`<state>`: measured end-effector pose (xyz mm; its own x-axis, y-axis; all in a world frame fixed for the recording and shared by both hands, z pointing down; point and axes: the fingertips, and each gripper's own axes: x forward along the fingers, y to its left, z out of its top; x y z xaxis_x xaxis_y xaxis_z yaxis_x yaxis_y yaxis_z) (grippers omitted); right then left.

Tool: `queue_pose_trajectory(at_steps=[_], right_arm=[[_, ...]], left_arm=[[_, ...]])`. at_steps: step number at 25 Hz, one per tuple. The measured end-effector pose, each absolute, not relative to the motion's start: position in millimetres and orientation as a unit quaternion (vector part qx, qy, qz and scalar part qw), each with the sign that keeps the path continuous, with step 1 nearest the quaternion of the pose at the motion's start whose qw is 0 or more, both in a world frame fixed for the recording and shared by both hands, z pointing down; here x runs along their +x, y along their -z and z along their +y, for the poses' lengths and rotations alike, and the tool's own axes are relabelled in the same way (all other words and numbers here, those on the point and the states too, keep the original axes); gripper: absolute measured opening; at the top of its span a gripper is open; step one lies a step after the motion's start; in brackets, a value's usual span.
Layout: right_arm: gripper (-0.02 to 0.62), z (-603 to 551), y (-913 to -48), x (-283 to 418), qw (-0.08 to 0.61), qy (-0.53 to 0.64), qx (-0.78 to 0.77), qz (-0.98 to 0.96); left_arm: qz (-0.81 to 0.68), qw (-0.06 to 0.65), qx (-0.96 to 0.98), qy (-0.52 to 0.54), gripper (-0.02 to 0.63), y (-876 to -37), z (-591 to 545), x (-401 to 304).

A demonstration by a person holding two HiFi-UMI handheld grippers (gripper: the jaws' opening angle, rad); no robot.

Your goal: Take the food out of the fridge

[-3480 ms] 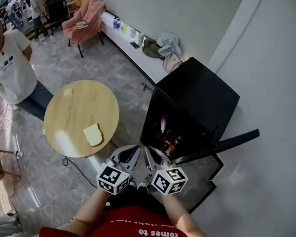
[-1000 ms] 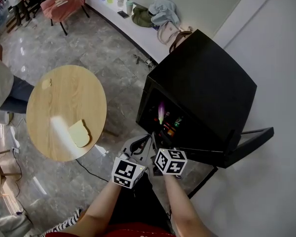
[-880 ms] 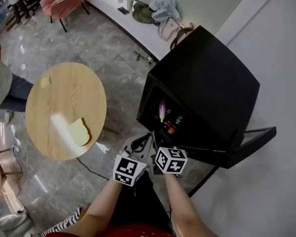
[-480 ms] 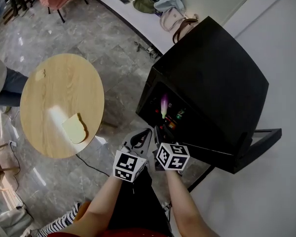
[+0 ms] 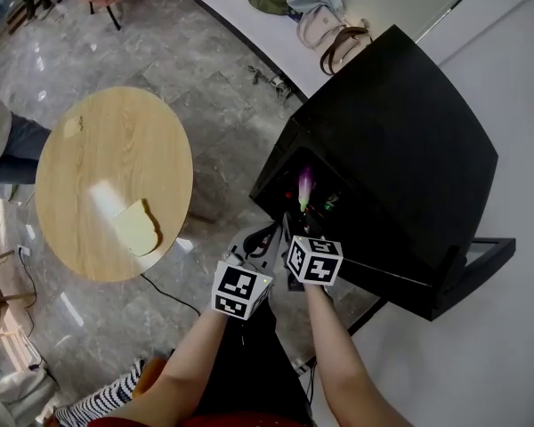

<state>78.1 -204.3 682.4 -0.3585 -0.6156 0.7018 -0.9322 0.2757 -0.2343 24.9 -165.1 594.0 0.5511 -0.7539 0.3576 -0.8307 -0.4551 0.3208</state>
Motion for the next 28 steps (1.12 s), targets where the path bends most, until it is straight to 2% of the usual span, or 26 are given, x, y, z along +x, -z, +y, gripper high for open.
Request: queue_pose_trajectory(at_steps=[11,28], right_arm=[[0.212,-248,-739,104,0.334,-0.319,0.537,-0.706],[0.199,-258,-768,112,0.366,-0.328,0.56,-0.667]], left_arm=[[-0.46,0.231,0.853,-0.087,0.002,-595,-165,26],[-0.462,0.239,0.849,-0.096,0.002,-599,-173,22]])
